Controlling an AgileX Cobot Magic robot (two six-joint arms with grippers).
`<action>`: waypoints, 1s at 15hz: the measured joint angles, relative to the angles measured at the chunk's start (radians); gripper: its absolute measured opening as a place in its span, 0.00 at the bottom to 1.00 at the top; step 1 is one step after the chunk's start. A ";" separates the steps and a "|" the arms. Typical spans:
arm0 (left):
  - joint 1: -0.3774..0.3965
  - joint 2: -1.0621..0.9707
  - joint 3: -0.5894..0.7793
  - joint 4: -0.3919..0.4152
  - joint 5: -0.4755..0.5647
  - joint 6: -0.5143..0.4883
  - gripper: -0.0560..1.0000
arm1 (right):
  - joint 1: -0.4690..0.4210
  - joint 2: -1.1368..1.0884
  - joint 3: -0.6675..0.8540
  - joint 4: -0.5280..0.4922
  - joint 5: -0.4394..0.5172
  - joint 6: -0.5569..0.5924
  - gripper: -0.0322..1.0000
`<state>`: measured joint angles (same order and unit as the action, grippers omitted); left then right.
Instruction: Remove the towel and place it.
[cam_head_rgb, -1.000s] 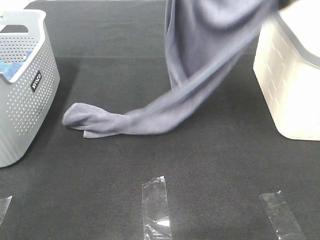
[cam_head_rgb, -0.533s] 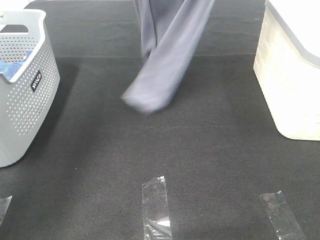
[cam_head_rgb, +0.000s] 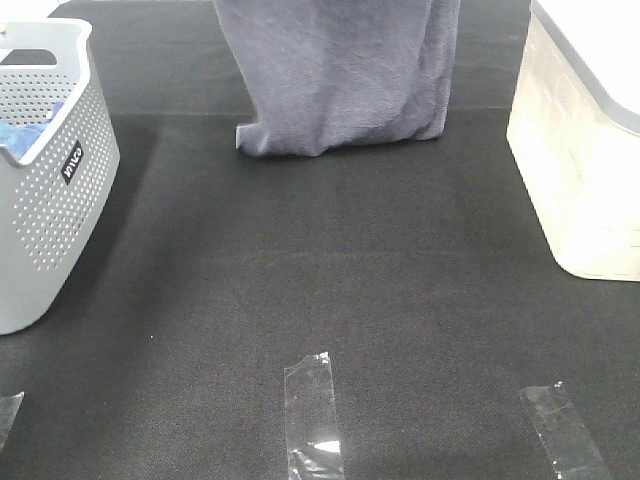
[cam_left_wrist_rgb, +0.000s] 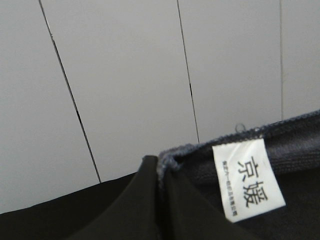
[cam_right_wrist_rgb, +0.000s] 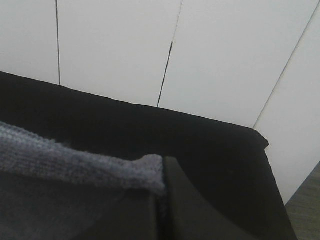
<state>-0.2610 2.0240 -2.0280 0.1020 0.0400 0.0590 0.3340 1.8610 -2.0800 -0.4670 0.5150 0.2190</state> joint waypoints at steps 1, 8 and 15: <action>-0.001 -0.010 0.000 -0.006 0.013 0.000 0.06 | 0.000 -0.005 0.000 -0.001 0.001 0.000 0.03; -0.009 -0.038 0.000 -0.047 0.179 0.002 0.06 | 0.002 -0.018 0.000 0.078 0.157 -0.011 0.03; 0.009 -0.046 0.000 -0.201 0.869 0.002 0.06 | 0.000 -0.017 0.000 0.413 0.575 -0.210 0.03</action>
<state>-0.2520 1.9780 -2.0280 -0.0990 0.9090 0.0610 0.3340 1.8440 -2.0800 -0.0540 1.0900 0.0090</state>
